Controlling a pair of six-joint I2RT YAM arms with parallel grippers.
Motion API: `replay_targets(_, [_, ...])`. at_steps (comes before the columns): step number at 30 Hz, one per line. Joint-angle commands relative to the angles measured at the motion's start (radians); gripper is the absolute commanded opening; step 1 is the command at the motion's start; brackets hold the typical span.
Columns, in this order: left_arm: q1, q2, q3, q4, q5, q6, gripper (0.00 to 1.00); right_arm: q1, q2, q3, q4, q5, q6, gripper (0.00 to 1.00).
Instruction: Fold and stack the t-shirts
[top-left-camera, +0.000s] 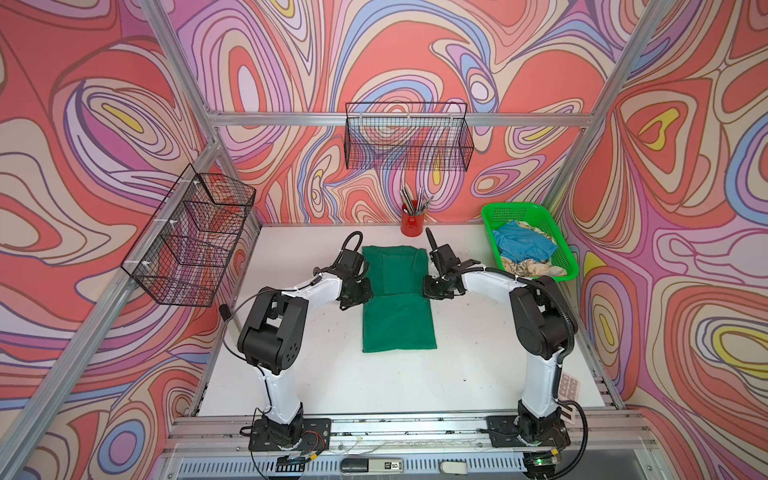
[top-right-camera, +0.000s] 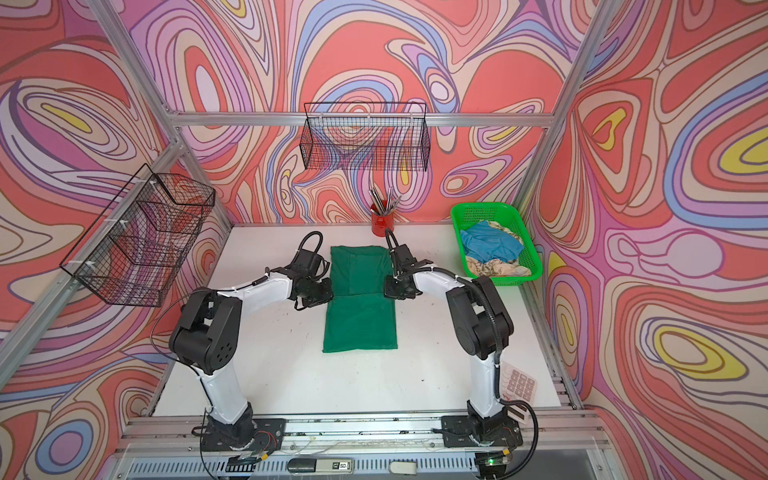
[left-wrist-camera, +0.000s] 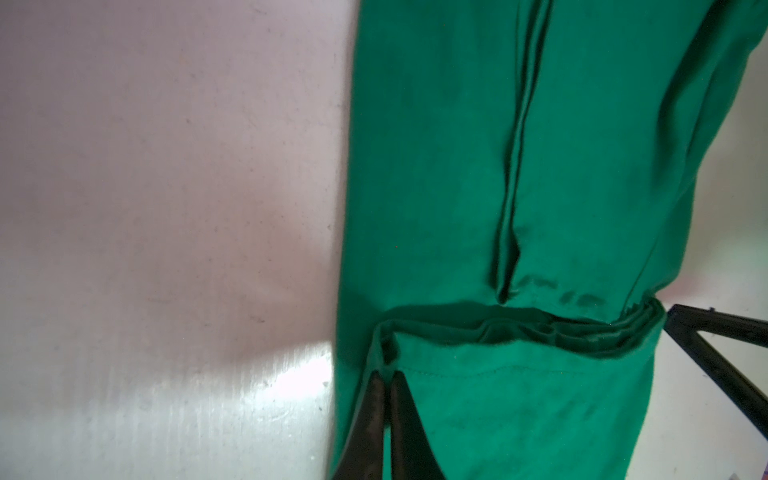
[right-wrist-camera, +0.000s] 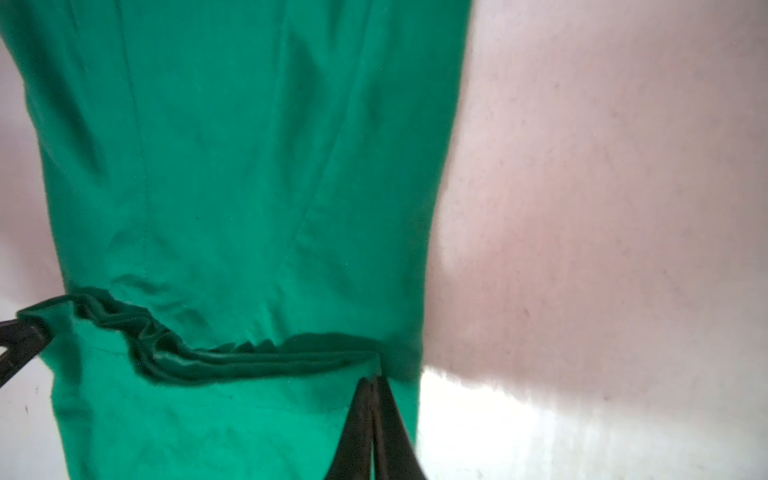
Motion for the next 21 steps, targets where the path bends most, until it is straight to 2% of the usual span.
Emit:
replay_targets(1, [0.005,0.002,0.029,-0.015,-0.017,0.002,0.0,-0.006,-0.061,-0.012,-0.021,0.005,0.005,0.0])
replay_targets(8, [0.005,-0.043,0.027,-0.024,-0.017,0.002,0.0,-0.008,-0.107,-0.035,-0.038,0.015,0.004,0.0])
replay_targets(12, [0.004,-0.031,0.031,-0.03,-0.02,0.011,0.0,-0.008,-0.081,-0.041,-0.02,-0.006,0.004,0.0])
replay_targets(13, [0.005,-0.026,0.03,-0.029,-0.017,0.011,0.0,-0.009,-0.072,-0.041,-0.013,-0.016,0.005,0.03])
replay_targets(15, [0.005,-0.017,0.028,-0.023,-0.013,0.005,0.0,-0.008,-0.048,-0.037,0.002,-0.032,0.006,0.17])
replay_targets(16, [0.005,-0.014,0.026,-0.019,-0.01,0.002,0.0,-0.008,-0.038,-0.037,0.009,-0.037,0.006,0.2])
replay_targets(21, [0.005,-0.01,0.024,-0.018,-0.009,-0.001,0.0,-0.009,0.005,-0.032,0.029,-0.05,0.008,0.22])
